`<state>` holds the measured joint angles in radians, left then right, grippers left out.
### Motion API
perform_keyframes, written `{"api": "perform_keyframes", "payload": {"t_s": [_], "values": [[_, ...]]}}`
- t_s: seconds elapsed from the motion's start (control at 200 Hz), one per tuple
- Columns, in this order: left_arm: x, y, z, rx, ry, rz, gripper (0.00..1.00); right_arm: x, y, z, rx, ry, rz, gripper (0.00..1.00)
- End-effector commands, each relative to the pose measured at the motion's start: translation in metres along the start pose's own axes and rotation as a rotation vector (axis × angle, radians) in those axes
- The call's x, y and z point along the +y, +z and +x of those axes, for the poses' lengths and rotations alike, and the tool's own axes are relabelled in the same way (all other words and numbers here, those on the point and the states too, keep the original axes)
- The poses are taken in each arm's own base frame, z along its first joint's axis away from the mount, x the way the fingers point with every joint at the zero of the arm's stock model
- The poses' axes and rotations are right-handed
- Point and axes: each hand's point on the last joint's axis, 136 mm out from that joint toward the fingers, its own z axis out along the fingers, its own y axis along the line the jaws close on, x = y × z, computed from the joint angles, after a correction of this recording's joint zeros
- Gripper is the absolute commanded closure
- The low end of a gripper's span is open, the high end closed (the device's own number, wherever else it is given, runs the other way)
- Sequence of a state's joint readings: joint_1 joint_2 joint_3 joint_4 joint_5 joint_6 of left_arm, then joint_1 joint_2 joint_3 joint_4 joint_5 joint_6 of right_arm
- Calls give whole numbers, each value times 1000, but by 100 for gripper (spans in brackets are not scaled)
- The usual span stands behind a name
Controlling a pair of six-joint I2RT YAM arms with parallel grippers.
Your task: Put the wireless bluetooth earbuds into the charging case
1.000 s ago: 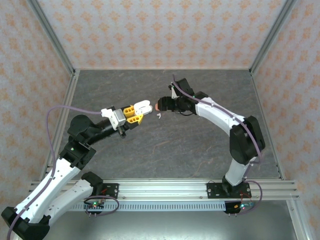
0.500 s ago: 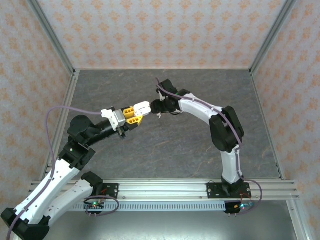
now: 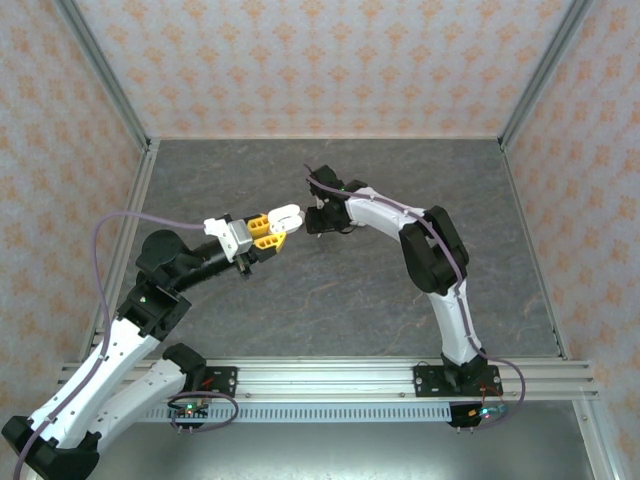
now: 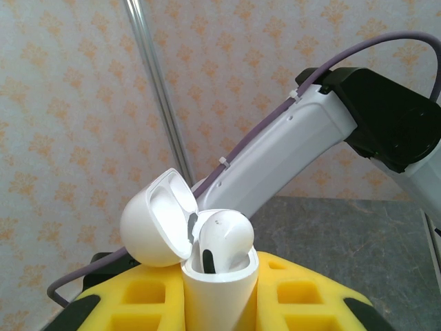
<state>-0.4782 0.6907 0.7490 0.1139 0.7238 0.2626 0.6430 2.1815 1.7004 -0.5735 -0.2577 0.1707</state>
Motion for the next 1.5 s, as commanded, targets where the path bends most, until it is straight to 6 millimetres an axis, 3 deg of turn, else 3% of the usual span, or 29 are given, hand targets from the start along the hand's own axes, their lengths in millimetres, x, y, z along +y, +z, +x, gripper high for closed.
{"api": "perform_keyframes", "payload": {"t_s": [0.0,0.606,1.016,1.266,1.491], "values": [[0,-2,-7,-14,5,-7,100,-2,4,2,17,-7,31,59],[-1,-3,-6,-13,-14,-5,100,-2,19,5,37,-12,27,69],[-1,-4,-4,-4,-21,-7,100,-1,17,5,40,-43,19,81],[-1,-5,-3,-22,-48,-15,100,3,-22,0,-59,-67,-9,82],[3,-2,-2,-56,-107,-36,100,6,-89,11,-204,-80,-87,83]]}}
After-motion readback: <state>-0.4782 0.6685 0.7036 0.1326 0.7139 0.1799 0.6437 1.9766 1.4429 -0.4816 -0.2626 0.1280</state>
